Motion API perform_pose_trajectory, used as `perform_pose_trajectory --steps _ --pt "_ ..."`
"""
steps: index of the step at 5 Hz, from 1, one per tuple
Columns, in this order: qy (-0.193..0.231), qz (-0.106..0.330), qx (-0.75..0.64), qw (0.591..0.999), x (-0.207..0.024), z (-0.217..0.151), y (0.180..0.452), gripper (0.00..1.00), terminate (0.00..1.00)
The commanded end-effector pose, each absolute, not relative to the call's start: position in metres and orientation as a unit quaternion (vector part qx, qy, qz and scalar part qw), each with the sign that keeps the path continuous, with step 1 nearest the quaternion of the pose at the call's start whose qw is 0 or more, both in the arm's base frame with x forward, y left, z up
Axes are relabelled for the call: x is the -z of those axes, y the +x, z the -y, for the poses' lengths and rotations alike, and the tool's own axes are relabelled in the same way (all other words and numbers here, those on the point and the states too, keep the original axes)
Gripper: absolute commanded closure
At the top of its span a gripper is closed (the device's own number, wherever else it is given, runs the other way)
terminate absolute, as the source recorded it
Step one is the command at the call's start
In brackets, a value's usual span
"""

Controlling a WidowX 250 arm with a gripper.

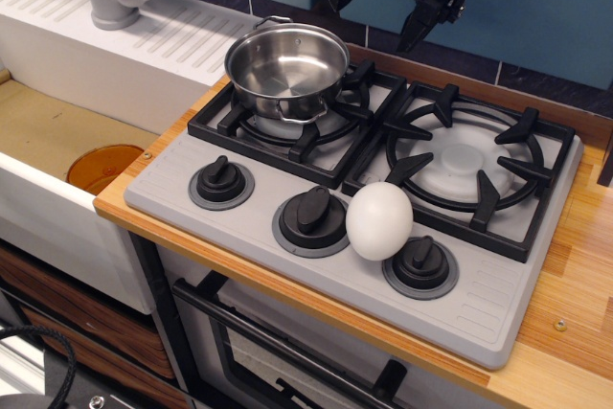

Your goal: Put pot or pan on stove and put egg in pot or pan

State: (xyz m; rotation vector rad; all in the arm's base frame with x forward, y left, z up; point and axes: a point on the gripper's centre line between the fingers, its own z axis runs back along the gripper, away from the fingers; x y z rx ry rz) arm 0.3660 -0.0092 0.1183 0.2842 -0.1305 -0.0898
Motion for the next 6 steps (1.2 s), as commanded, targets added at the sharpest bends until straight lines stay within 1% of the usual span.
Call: perform_pose_trajectory --steps 1,3,4,5,6 --pt "0.141 0.065 0.045 0.987 -0.118 0.009 0.366 0.00 0.00" --pt "0.128 0.112 0.042 0.985 -0.080 0.008 0.374 0.00 0.00" --pt "0.129 0.129 0.048 0.982 -0.064 0.001 0.377 0.00 0.00" --pt "0.132 0.136 0.052 0.980 -0.057 -0.005 0.376 0.00 0.00" --pt "0.135 0.139 0.051 0.980 -0.057 -0.007 0.371 0.00 0.00"
